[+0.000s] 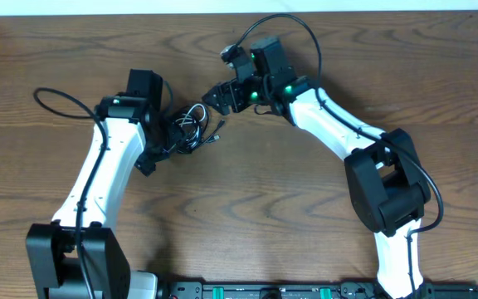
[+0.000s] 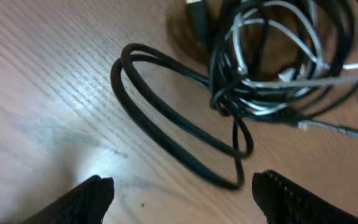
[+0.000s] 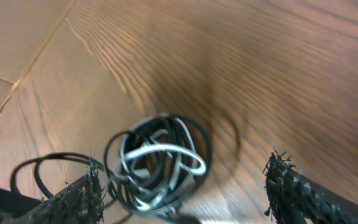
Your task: Untangle cables
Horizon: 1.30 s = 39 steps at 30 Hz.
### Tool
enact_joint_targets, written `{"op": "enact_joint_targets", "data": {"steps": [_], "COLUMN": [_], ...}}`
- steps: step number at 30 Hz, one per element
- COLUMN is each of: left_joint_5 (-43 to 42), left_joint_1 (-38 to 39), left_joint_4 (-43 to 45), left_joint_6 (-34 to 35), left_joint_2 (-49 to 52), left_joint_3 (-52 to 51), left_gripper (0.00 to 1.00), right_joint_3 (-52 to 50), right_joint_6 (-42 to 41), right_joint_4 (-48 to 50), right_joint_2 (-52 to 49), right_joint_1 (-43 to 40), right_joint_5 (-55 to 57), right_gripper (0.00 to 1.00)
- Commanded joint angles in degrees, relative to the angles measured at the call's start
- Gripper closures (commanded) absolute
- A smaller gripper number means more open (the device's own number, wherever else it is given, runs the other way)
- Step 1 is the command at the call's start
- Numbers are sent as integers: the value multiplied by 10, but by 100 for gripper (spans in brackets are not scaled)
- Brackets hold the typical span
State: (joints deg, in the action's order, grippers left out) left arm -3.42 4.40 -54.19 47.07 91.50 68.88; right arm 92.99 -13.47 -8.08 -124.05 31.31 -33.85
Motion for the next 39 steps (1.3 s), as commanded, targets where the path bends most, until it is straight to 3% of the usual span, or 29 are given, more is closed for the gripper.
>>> {"op": "enact_joint_targets", "data": {"steps": [1,4,6,7,10,13,18,19,24,26,29,32,39], "left_joint_5": [20,30,23,18,-56,-204,-319,-320,-320,-319,-320,-321,-321], "left_joint_1": [0,0,0,0,1,1,6,14,35,34,30,30,30], "left_joint_4": [54,128,163,173,223,284,292,295,332,353,383,418,443], "left_joint_6": [45,45,42,35,-67,-167,-179,-157,1,66,172,285,354], "left_joint_2": [3,10,16,18,22,22,23,23,23,23,23,23,23], "left_joint_3": [-30,-62,-79,-82,-82,-82,-82,-82,-82,-82,-82,-82,-82], "left_gripper": [27,56,87,92,92,92,92,92,92,92,93,92,92], "right_joint_3": [3,3,3,3,3,3,4,4,5,5,5,5,5], "right_joint_6": [-7,-7,-6,-6,8,23,29,39,49,102,136,110,197], "right_joint_4": [29,52,49,44,17,-7,-40,-44,-98,-148,-194,-205,-134], "right_joint_2": [-24,-35,-40,-41,-42,-42,-32,-24,6,21,37,51,57], "right_joint_1": [14,20,21,20,7,-17,-77,-100,-143,-155,-165,-181,-184], "right_joint_5": [9,9,27,44,99,97,39,-12,-33,-52,-64,-94,-313], "right_gripper": [18,18,19,20,23,35,46,49,50,49,40,39,28]}}
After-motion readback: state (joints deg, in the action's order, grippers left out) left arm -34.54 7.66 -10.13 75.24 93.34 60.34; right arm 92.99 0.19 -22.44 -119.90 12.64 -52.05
